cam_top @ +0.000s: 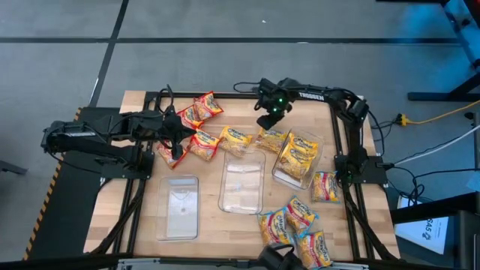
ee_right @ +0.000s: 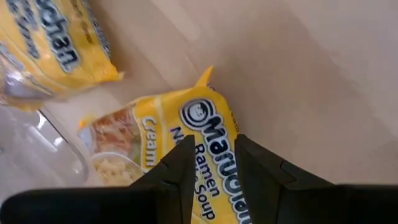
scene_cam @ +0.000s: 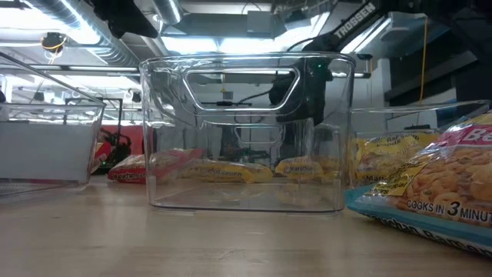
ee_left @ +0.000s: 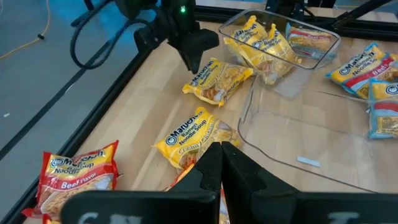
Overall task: Sort Maruchan noodles
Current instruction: Put the yellow noodle pack into the right transparent bin
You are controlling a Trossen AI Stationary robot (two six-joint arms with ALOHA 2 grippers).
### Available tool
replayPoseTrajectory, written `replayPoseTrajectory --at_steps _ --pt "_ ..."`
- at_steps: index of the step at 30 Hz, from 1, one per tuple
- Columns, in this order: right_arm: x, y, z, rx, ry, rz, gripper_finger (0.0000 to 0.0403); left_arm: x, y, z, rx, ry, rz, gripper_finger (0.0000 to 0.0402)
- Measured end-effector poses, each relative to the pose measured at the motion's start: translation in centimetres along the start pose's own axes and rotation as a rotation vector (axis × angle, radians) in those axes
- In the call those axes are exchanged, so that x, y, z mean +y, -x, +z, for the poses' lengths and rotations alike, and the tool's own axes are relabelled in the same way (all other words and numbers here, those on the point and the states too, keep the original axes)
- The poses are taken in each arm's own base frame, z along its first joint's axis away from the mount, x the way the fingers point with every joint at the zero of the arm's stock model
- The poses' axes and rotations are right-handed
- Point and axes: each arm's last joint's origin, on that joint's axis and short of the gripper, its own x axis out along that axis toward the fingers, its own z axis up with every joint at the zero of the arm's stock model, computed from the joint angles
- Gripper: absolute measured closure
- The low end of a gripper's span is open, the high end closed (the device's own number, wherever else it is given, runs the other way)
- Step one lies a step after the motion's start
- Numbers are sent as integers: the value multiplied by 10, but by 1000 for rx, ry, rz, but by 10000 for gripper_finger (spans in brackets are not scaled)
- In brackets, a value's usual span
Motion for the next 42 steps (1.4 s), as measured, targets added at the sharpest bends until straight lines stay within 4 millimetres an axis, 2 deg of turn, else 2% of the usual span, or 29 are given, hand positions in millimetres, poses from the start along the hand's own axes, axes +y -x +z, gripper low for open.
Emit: replayPoseTrajectory --at_steps 5,14,16,20,27,33,38,42 --pt "-2 -18 -1 65 1 -64 292 0 0 -1 9 -2 1 401" --pt "11 -32 -4 132 43 25 296 0 0 -1 9 -2 1 401" --pt "12 -33 -4 130 48 14 314 0 0 -1 10 -2 1 401" --pt "11 -32 -4 131 59 1 386 0 0 -1 9 -2 1 401" --pt "11 -32 -5 146 88 8 400 0 0 -1 10 -2 2 401" --pt "19 -11 4 145 120 -19 401 0 0 -1 9 -4 2 401" --pt "32 22 11 140 156 -87 402 0 0 -1 10 -5 2 401" --pt "50 52 13 129 191 -144 402 0 0 -1 11 -5 2 401"
